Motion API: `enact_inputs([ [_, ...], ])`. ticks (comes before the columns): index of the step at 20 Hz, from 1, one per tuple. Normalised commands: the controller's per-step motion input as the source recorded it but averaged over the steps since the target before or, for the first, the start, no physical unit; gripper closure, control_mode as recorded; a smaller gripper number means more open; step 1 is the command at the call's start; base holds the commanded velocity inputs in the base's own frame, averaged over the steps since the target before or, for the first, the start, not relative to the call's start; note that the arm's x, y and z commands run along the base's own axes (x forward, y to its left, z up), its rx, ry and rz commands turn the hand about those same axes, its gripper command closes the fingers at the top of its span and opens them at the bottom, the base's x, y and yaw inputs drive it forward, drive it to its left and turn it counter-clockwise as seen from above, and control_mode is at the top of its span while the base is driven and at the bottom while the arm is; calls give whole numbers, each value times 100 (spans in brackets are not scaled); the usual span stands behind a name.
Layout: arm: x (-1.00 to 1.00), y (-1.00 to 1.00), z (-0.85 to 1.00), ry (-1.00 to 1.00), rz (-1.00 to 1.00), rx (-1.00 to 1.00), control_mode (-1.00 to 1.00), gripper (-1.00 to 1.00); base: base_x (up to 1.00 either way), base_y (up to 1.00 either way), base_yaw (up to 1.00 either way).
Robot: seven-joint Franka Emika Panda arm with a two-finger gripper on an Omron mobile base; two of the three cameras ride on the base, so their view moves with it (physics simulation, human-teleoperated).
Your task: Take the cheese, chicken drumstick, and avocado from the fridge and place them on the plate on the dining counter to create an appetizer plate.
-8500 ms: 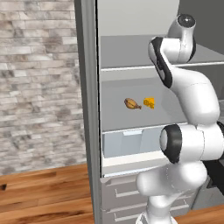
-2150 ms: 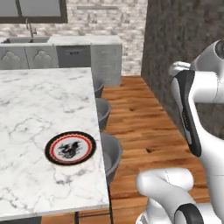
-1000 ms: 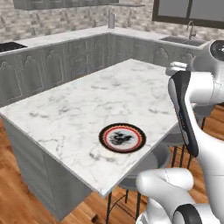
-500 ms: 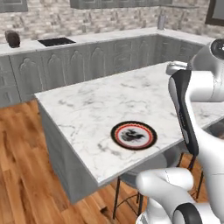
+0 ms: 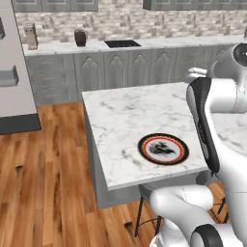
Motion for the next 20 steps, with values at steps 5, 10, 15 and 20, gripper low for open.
enact_inputs([
  [5, 0, 0, -1, 0, 0, 0, -100, 100, 12, 0, 9],
  [10, -3, 1, -48, 11, 1, 0, -100, 100, 0, 0, 0],
  [15, -2, 2, -56, 29, 11, 2, -100, 100, 0, 0, 0],
  [20, -4, 0, -68, 20, 13, 6, -100, 100, 0, 0, 0],
])
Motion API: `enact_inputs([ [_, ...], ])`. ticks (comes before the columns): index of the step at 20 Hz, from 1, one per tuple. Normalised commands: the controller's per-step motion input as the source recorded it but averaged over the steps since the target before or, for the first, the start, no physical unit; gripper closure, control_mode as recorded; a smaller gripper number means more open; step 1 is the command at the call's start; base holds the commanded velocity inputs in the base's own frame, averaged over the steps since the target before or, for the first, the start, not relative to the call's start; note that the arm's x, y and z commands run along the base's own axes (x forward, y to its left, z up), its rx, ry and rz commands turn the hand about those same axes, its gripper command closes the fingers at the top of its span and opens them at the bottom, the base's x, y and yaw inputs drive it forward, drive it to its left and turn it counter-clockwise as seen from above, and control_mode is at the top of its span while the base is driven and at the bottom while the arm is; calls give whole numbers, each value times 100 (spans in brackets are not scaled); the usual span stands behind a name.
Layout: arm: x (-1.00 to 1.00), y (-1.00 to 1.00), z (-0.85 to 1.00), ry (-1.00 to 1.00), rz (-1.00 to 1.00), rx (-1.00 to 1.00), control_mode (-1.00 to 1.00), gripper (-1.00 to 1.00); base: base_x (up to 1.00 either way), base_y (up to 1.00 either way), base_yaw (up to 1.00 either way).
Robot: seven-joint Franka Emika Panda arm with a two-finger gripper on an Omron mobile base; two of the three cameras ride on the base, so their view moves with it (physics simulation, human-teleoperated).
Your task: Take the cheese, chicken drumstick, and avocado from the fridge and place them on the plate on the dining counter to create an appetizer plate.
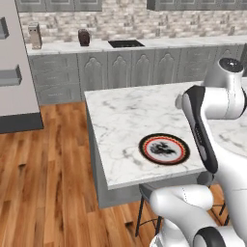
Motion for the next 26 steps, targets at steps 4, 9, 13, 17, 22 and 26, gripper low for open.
enact_inputs([
  [4, 0, 0, -69, 24, 11, 7, -100, 100, 0, 0, 0],
  [9, 4, 1, -70, 7, 6, 0, -100, 100, 0, 0, 0],
  [13, 15, 0, -45, 0, 0, 0, -100, 100, 0, 0, 0],
  [17, 26, 0, -51, 0, 0, 0, -100, 100, 0, 0, 0],
  [22, 50, 0, -50, 0, 0, 0, -100, 100, 0, 0, 0],
  [26, 57, 0, -47, 0, 0, 0, -100, 100, 0, 0, 0],
])
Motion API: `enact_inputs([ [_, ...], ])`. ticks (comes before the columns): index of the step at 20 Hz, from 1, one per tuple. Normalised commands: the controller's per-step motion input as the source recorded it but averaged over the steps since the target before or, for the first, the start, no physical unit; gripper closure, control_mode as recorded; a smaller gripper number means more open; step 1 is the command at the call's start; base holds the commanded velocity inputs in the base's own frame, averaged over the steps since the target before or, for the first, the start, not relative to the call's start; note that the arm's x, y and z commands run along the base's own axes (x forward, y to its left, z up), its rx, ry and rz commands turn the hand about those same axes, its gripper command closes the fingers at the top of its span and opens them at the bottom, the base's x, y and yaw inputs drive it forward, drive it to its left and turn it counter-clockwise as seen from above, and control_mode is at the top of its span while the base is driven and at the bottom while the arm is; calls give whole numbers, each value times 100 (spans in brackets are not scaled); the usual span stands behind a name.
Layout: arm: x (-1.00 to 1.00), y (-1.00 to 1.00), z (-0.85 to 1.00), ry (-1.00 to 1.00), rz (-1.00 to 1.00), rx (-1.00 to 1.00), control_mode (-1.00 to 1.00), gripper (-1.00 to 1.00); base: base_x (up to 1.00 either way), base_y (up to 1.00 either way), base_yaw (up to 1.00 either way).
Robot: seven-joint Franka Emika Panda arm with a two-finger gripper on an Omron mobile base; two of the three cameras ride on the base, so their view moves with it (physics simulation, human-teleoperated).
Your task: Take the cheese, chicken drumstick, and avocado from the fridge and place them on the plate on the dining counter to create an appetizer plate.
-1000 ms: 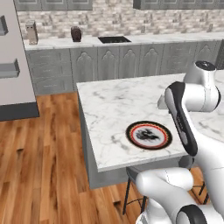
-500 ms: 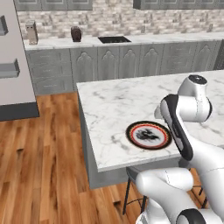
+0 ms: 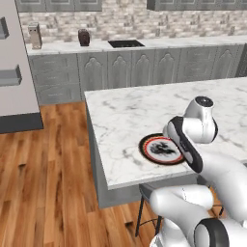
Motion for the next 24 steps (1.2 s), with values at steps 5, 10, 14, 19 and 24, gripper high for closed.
enact_inputs([
  [5, 49, 0, -37, 0, 0, 0, -100, 100, 0, 0, 0],
  [10, 40, 0, -34, 0, 0, 0, -100, 100, 0, 0, 0],
  [14, 37, 0, -28, 0, 0, 0, -100, 100, 0, 0, 0],
  [19, 36, 0, -28, 0, 1, 0, -100, 100, 0, 0, 0],
  [24, 28, -4, -35, 2, 2, 0, -100, 100, 0, 0, 0],
])
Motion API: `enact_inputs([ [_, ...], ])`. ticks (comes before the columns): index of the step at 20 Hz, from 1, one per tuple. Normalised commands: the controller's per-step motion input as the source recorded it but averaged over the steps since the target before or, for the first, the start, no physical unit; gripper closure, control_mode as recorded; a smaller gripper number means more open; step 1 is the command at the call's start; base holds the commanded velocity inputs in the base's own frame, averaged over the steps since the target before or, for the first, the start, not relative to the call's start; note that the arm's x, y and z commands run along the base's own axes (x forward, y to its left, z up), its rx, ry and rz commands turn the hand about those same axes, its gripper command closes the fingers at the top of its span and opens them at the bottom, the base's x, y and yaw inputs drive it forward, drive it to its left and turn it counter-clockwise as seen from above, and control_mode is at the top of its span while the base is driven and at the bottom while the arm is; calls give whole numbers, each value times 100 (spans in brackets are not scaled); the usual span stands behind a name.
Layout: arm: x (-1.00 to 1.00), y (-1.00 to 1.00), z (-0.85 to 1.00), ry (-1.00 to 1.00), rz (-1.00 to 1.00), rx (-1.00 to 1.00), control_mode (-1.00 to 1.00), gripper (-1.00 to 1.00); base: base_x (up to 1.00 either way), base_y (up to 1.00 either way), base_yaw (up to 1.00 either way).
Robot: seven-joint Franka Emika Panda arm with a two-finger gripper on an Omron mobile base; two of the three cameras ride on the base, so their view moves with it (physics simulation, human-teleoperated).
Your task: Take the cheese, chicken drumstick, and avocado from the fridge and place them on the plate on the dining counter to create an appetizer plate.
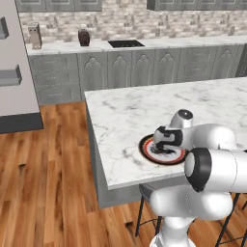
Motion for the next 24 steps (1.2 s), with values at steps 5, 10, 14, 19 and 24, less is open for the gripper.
enact_inputs([
  [5, 21, -7, -35, 2, 3, 0, -100, -100, 0, 0, 0],
  [10, 8, -12, -8, 0, 5, 0, -100, -100, 0, 0, 0],
  [14, -1, 0, 50, -1, 8, 0, -100, -100, 0, 0, 0],
  [19, -28, 0, 98, 0, 6, -10, -100, -100, 0, 0, 0],
  [24, -68, 0, 99, 0, 5, -14, -100, -100, 0, 0, 0],
])
